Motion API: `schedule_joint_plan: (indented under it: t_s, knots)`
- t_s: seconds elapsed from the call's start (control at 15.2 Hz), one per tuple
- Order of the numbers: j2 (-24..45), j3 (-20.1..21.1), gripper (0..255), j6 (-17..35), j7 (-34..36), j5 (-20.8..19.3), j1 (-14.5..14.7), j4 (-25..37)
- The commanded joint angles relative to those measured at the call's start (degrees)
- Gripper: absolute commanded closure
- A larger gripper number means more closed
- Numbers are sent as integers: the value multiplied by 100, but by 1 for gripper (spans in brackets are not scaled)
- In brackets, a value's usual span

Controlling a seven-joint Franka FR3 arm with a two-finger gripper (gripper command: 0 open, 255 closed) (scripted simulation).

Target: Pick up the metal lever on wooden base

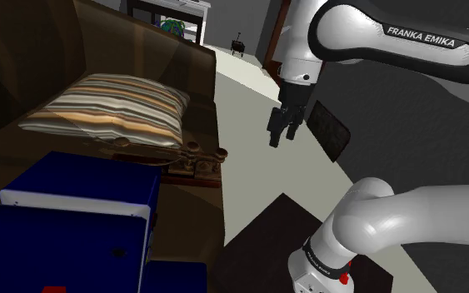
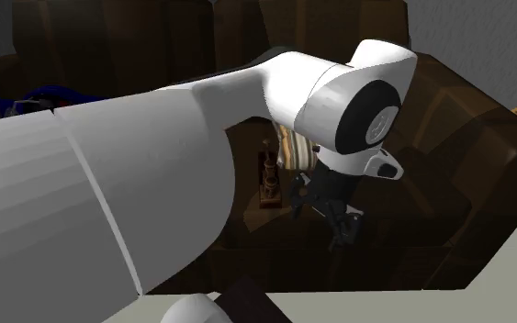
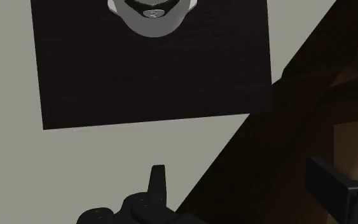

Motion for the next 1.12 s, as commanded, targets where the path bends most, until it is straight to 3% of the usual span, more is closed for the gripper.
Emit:
schedule_joint_plan:
  t_s: [0.0,1.06]
  knots:
    - [0,0,0,0,0,0,0,0]
    - [2096,1196,0,1642,-850,290,1099,1494]
